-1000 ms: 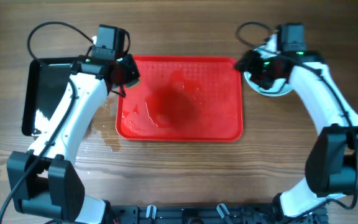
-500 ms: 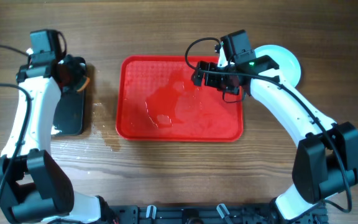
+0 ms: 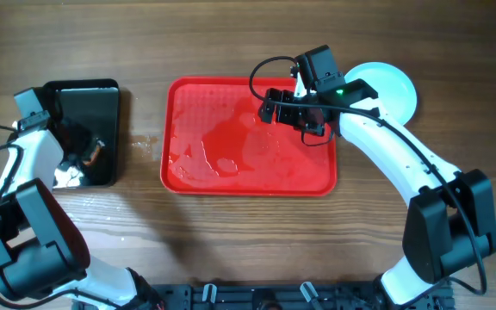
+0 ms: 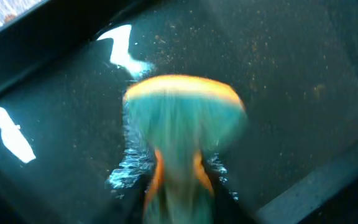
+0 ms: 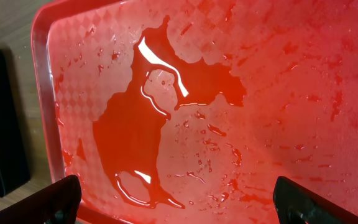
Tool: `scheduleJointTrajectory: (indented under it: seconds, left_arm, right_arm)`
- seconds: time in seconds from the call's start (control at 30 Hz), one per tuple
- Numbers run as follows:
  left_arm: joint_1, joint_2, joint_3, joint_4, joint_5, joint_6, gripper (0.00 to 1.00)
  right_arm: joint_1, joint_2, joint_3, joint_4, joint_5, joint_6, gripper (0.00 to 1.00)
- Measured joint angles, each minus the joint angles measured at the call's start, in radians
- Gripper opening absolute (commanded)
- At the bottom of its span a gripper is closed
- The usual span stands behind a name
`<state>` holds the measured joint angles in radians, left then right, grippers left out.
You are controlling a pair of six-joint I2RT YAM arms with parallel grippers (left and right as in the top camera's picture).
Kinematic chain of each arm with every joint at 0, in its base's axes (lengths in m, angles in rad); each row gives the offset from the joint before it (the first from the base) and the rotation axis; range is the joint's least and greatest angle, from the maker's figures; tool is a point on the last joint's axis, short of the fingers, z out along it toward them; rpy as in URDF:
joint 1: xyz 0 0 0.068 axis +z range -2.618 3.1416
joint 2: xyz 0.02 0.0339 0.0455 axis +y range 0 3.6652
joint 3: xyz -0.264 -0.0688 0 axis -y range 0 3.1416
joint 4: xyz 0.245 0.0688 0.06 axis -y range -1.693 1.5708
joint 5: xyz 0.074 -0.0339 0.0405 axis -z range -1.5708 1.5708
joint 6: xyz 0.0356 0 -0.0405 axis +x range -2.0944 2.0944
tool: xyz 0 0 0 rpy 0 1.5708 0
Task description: Clean dirty plates on tray and stack at the side
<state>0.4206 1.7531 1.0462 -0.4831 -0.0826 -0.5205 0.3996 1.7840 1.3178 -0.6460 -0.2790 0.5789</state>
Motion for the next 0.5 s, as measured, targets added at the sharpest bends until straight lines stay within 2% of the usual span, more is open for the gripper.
scheduleJointTrajectory:
  seconds: [0.13, 0.23, 0.27, 0.3, 0.5]
  left_arm:
    - [0.000, 0.000, 0.000, 0.025, 0.032, -0.006, 0.35]
    - [0.000, 0.000, 0.000, 0.043, 0.070, -0.005, 0.41]
    - [0.000, 0.000, 0.000, 0.049, 0.086, -0.005, 0.29]
    - [0.000, 0.000, 0.000, 0.055, 0.101, -0.009, 0.04]
    - [0.000, 0.000, 0.000, 0.069, 0.164, -0.013, 0.04]
  right_arm:
    - [0.000, 0.000, 0.000, 0.000, 0.000, 0.000, 1.00]
    - [0.000, 0.000, 0.000, 0.000, 0.000, 0.000, 1.00]
    - [0.000, 0.000, 0.000, 0.000, 0.000, 0.000, 1.00]
    - [0.000, 0.000, 0.000, 0.000, 0.000, 0.000, 1.00]
    - [0.000, 0.000, 0.000, -0.004, 0.000, 0.000, 1.00]
